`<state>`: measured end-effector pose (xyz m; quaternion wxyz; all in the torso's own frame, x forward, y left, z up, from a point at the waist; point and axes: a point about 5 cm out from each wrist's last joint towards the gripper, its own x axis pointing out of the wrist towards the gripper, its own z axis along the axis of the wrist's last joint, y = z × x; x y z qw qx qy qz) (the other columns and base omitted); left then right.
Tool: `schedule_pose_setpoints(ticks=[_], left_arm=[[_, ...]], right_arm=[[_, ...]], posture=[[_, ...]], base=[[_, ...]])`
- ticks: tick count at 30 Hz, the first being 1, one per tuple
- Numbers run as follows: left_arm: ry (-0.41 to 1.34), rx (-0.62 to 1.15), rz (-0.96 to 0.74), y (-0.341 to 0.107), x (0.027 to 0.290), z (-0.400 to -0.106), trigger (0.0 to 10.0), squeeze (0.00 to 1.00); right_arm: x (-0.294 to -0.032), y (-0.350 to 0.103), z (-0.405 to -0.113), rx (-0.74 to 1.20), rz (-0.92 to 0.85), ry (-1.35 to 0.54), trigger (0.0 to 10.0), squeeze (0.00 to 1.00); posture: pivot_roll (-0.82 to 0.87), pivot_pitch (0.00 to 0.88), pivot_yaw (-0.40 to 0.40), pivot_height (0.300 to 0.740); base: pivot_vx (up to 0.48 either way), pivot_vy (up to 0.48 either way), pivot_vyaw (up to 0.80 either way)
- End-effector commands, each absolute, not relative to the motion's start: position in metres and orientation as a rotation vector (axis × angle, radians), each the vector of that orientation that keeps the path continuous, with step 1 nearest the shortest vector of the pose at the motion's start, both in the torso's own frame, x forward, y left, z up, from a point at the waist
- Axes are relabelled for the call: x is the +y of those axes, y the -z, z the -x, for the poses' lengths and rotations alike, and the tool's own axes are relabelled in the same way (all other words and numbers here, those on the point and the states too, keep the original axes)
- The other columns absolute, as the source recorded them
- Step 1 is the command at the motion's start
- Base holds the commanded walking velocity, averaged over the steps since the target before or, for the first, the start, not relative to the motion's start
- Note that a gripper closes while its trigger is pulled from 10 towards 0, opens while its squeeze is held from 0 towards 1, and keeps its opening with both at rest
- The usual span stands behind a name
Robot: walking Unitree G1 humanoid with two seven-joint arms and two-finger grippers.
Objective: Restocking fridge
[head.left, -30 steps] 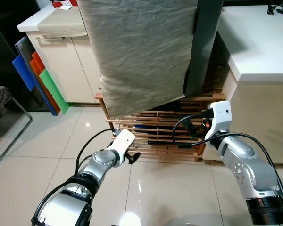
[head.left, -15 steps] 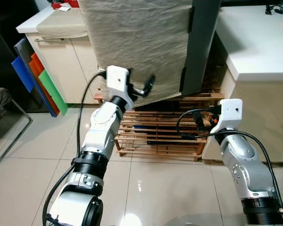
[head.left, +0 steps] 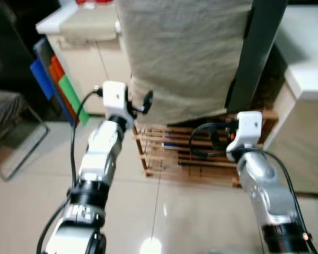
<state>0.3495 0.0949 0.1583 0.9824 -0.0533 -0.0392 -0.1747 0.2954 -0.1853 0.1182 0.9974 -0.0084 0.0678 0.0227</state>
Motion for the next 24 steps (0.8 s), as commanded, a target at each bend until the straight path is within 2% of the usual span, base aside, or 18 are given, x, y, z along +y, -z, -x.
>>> schedule_pose_setpoints(ticks=[1, 4, 14, 24], left_arm=[[0.312, -0.088, 0.078, -0.163, 0.11, -0.352, 10.0, 0.0], [0.302, -0.06, 0.081, -0.161, 0.111, -0.354, 10.0, 0.0], [0.289, -0.041, 0.035, -0.162, 0.111, -0.361, 10.0, 0.0], [0.288, -0.03, 0.041, -0.16, 0.112, -0.36, 10.0, 0.0]], right_arm=[[-0.172, -0.121, -0.297, 0.11, 0.004, -0.082, 10.0, 0.0], [-0.172, -0.121, -0.297, 0.111, 0.006, -0.082, 10.0, 0.0], [-0.172, -0.122, -0.297, 0.104, 0.011, -0.088, 10.0, 0.0], [-0.148, -0.139, -0.313, 0.036, 0.005, -0.136, 10.0, 0.0]], posture=[[-0.14, 0.0, 0.103, 0.74], [-0.14, 0.0, 0.102, 0.74], [-0.15, 0.0, 0.099, 0.74], [-0.14, 0.0, 0.095, 0.74]], base=[[0.364, 0.315, 0.0], [0.376, 0.296, 0.0], [0.0, 0.0, 0.0], [0.0, 0.0, 0.0]])
